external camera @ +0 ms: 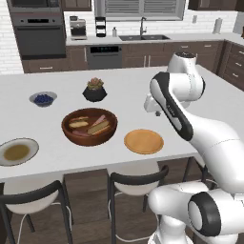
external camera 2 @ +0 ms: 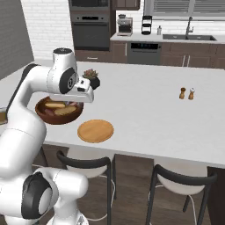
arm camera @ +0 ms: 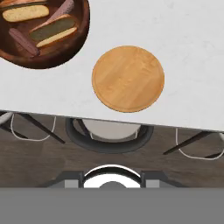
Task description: Place one bun and one sausage from the bowl on each plate.
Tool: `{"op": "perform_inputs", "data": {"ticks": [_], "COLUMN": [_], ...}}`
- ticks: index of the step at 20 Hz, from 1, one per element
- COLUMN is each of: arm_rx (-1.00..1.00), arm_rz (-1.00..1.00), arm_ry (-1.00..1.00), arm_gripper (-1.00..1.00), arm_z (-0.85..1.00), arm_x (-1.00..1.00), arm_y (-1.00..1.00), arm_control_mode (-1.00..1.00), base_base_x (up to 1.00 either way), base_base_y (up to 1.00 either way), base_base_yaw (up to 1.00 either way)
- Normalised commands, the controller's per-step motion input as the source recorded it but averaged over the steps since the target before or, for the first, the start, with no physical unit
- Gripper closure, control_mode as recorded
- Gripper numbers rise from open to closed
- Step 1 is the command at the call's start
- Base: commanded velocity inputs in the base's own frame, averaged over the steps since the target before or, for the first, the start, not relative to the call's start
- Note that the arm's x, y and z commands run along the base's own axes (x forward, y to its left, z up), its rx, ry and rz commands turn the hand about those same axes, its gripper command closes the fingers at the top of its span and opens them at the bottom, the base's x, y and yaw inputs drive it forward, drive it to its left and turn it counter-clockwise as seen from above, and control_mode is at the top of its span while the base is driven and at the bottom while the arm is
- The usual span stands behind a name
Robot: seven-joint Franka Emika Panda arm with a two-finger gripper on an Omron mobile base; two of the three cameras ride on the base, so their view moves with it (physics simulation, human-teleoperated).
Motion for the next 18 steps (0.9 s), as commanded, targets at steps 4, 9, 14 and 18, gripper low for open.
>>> {"op": "perform_inputs", "data": {"ticks": [4, 9, 14, 18], "arm_rx": [0.06, 0.04, 0.03, 0.00], "arm_rz": [-0.02, -0.18, -0.17, -0.28], "arm_ry": [0.00, 0.00, 0.02, 0.08], "arm_gripper": [-1.00, -1.00, -1.00, -1.00], "arm_z": [-0.07, -0.23, -0.19, -0.41], "arm_x": [0.00, 0.30, 0.69, 1.00], "arm_y": [0.53, 1.00, 1.00, 0.86], "arm_control_mode": [-1.00, -1.00, -1.00, -1.00], "base_base_x": [0.00, 0.00, 0.00, 0.00], "base_base_y": [0.00, 0.00, 0.00, 0.00], "base_base_yaw": [0.00, 0.00, 0.00, 0.00]}}
